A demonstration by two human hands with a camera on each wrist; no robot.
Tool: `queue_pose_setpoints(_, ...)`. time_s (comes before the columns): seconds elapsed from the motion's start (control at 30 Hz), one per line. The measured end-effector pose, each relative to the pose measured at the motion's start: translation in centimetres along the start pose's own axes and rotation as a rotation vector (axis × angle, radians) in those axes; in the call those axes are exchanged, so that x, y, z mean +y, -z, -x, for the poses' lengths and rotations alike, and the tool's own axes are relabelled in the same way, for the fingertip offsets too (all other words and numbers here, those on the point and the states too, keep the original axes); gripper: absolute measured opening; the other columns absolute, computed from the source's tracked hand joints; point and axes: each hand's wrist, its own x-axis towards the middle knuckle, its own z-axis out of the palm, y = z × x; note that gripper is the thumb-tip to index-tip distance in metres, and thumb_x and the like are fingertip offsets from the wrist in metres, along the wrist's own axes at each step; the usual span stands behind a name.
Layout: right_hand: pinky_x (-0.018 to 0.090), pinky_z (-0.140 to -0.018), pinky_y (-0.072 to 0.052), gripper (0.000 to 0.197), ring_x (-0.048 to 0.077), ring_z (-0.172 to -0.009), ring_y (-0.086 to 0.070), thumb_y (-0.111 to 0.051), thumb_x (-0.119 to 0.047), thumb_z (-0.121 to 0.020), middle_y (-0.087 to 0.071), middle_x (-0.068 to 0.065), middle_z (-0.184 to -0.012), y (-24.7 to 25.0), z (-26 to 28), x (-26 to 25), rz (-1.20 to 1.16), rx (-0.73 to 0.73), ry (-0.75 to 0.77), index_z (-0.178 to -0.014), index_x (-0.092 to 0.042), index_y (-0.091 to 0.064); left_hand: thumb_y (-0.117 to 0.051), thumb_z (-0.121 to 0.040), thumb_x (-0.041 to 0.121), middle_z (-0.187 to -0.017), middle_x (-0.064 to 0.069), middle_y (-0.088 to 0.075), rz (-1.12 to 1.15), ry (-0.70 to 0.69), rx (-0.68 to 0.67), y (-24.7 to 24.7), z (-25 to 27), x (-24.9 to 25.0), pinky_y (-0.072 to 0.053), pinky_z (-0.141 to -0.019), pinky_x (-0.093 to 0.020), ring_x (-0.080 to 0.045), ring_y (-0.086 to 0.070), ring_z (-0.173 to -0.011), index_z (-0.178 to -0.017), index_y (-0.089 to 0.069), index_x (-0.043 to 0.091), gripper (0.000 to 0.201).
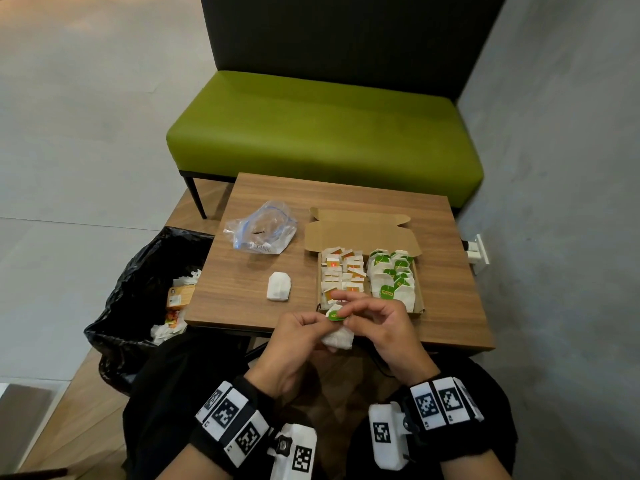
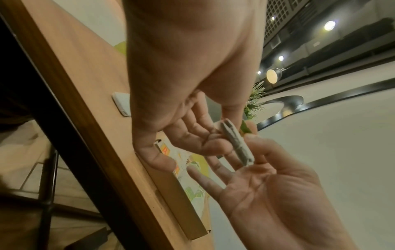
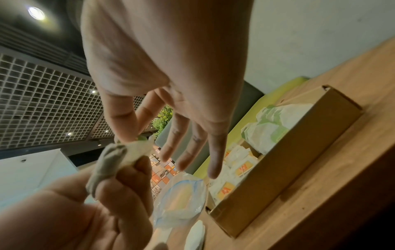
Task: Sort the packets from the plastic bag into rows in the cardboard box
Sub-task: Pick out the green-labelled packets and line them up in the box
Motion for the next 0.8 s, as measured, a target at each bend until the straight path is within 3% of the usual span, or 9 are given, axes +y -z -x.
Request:
queue_pose_setpoints(0.13,0.019,-0.089,-0.052,0.031,0.012,-0.115,-0.065,-0.063,0.019,-0.081,-0.074,0.006,-0.111,0.1,-0.3,0.5,0.067,0.053,-0.002,-0.080,-0.008,-0.078,-0.063,-0.091,0.009,-0.092,-0.020,-0.072,0.057,0.032,-0.031,0.2,0.0,0.1,-0.049,-0.071,-0.035,-0.028,-0.062,-0.080,-0.095,-0.073,-0.002,0.016)
queue_pose_setpoints(0.3,0.021,-0.091,-0.052,0.034,0.011,-0.113,-0.066,-0.062,0.018,-0.081,-0.074,0.003,-0.111,0.4,-0.4,0.7,0.136,0.047,-0.008,-0.080,-0.011,-0.080,-0.062,-0.092,0.021,-0.094,-0.017,-0.074,0.052,0.018,-0.049,0.4,-0.1,0.3,-0.049,-0.077,-0.039,-0.025,-0.066,-0.078,-0.100,-0.073,0.004,0.022)
queue_pose_setpoints(0.43,0.030,-0.094,-0.055,0.028,0.018,-0.112,-0.067,-0.061,0.013,-0.084,-0.075,0.007,-0.110,1.0,-0.2,0.1,0.049,0.088,-0.016,-0.094,-0.006,-0.078,-0.064,-0.093,0.015,-0.094,-0.003,-0.076,-0.167,-0.119,-0.031,0.4,-0.3,0.5,-0.055,-0.074,-0.023,-0.011,-0.070,-0.083,-0.097,-0.075,0.010,0.013)
queue_pose_setpoints(0.53,0.031,-0.083,-0.059,0.033,0.019,-0.091,-0.070,-0.070,0.006,-0.084,-0.074,0.006,-0.099,1.8,-0.5,-0.3,0.114,0.136,-0.051,-0.109,-0.015,-0.073,-0.064,-0.094,0.019,-0.099,0.006,-0.075,-0.399,-0.264,-0.066,0.4,-0.5,0.7,-0.053,-0.080,-0.016,-0.003,-0.068,-0.094,-0.102,-0.076,0.019,0.015)
queue_pose_setpoints(0.67,0.033,-0.081,-0.060,0.023,0.016,-0.086,-0.069,-0.077,-0.007,-0.082,-0.074,-0.002,-0.090,3.1,-1.1,-0.6,0.449,0.072,-0.081,-0.092,-0.028,-0.075,-0.063,-0.095,0.022,-0.098,0.012,-0.074,-0.589,-0.361,-0.108,0.2,-1.4,0.7,-0.052,-0.081,-0.016,-0.001,-0.066,-0.095,-0.104,-0.075,0.028,0.016)
queue_pose_setpoints(0.8,0.027,-0.077,-0.057,0.016,0.011,-0.086,-0.067,-0.075,-0.008,-0.084,-0.073,-0.005,-0.088,4.9,-1.8,-1.9,0.581,0.106,-0.061,-0.090,-0.023,-0.075,-0.066,-0.093,0.028,-0.108,0.017,-0.068,-0.749,-0.401,-0.048,0.0,-2.6,0.5,-0.047,-0.078,-0.011,0.005,-0.061,-0.099,-0.122,-0.065,0.036,0.030)
